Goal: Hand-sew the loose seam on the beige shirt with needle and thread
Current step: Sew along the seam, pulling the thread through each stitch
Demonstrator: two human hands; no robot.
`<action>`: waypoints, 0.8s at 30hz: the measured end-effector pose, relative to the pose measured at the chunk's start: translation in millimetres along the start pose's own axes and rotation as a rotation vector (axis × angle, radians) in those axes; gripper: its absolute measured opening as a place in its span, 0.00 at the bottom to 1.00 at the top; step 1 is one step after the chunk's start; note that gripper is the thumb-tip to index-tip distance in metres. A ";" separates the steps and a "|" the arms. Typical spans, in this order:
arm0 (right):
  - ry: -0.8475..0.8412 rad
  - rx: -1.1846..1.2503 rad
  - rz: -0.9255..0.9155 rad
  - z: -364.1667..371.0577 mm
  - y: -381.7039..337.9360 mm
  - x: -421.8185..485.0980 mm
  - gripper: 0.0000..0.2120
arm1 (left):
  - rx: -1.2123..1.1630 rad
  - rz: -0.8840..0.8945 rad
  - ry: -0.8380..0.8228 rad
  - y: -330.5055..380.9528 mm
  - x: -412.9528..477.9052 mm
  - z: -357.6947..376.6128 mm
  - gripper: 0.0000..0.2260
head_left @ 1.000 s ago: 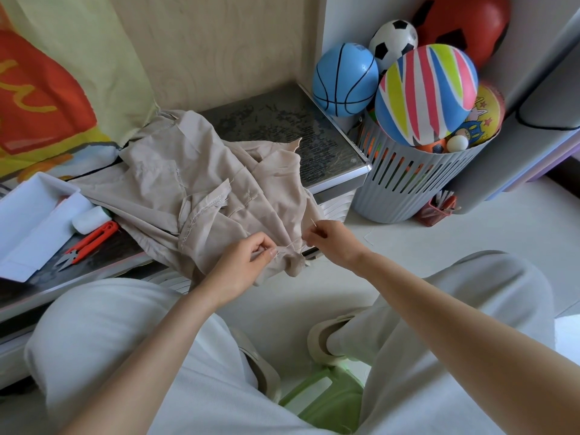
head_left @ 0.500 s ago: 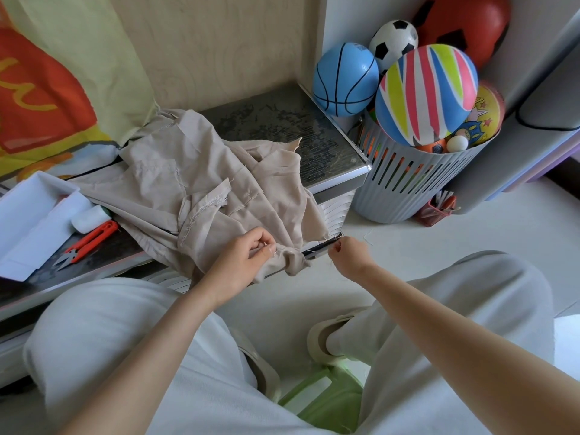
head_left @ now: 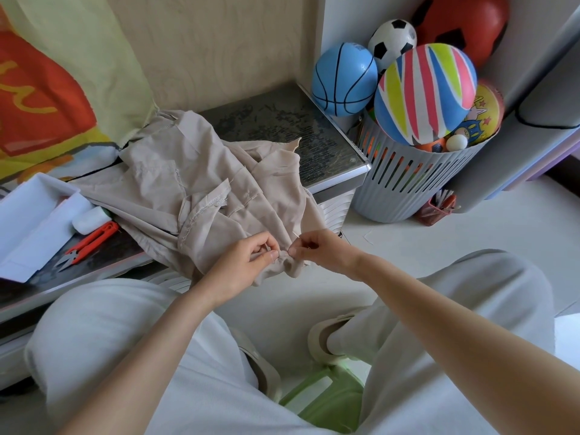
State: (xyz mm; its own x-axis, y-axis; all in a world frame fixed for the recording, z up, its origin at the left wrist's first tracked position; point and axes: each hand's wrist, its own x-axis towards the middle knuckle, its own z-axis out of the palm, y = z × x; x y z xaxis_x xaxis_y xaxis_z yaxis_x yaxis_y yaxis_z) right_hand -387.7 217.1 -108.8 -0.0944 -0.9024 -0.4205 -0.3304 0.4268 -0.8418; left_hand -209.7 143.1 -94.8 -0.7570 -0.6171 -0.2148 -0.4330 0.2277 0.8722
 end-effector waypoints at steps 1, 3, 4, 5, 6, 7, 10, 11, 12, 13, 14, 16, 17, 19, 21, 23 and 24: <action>0.015 0.019 0.008 -0.3 0.2 -0.2 0.07 | 0.009 0.003 0.000 -1.1 -0.3 -0.4 0.07; 0.033 0.025 0.018 -1.3 0.1 -1.1 0.06 | 0.019 0.007 -0.007 -2.3 -1.0 -0.6 0.09; 0.042 0.021 0.019 -1.8 -0.5 -1.7 0.08 | 0.020 0.008 -0.012 -2.4 -1.2 -0.6 0.10; 0.056 0.019 0.023 -2.2 -0.7 -1.8 0.11 | 0.021 0.007 -0.016 -2.4 -1.3 -0.4 0.10; 0.079 0.019 0.033 -3.2 -1.0 -1.6 0.13 | 0.025 0.007 -0.018 -2.3 -1.2 -0.3 0.10; 0.105 0.020 0.051 -4.7 -0.8 -1.2 0.13 | 0.029 0.007 -0.019 -1.7 -1.1 -0.3 0.11; 0.147 -0.001 0.075 -9.7 1.2 -0.1 0.10 | 0.033 0.015 -0.036 -1.1 -0.9 -0.7 0.09; 0.158 -0.003 0.070 -10.7 2.3 -0.5 0.09 | 0.031 0.019 -0.045 -1.9 -0.7 -1.0 0.10; 0.166 0.002 0.062 -11.3 3.1 -1.1 0.09 | 0.029 0.025 -0.054 -2.8 -0.6 -1.1 0.11; 0.159 0.012 0.050 -11.2 2.9 -2.4 0.08 | 0.025 0.027 -0.062 -3.7 -0.7 -1.1 0.12; 0.138 0.023 0.036 -10.3 2.8 -2.9 0.08 | 0.022 0.028 -0.071 -4.3 -0.7 -1.1 0.13; 0.054 -0.002 0.010 -7.5 2.8 -3.2 0.07 | 0.020 0.026 -0.084 -4.9 -0.8 -0.7 0.14; -0.006 -0.030 -0.001 -5.9 2.4 -3.2 0.09 | 0.018 0.025 -0.091 -4.5 -1.0 -0.5 0.15; -0.125 -0.067 0.004 -1.9 1.3 -3.4 0.13 | 0.005 0.021 -0.107 -3.5 -1.2 -0.8 0.15; -0.209 -0.112 0.030 0.2 -1.3 -5.0 0.11 | -0.001 0.015 -0.125 -2.9 -1.7 -1.4 0.14; -0.256 -0.156 0.068 0.5 -3.4 -5.4 0.11 | 0.008 0.013 -0.141 -3.3 -2.5 -2.3 0.13; -0.264 -0.166 0.071 0.4 -3.7 -5.5 0.12 | 0.010 0.012 -0.145 -4.0 -2.8 -2.8 0.11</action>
State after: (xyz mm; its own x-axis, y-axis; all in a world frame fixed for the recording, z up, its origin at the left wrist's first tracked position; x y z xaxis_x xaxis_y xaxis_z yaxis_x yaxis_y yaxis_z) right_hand -385.5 220.6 -103.5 0.1172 -0.8147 -0.5679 -0.4822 0.4532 -0.7498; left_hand -204.6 141.8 -96.5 -0.8244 -0.4995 -0.2664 -0.4282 0.2424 0.8706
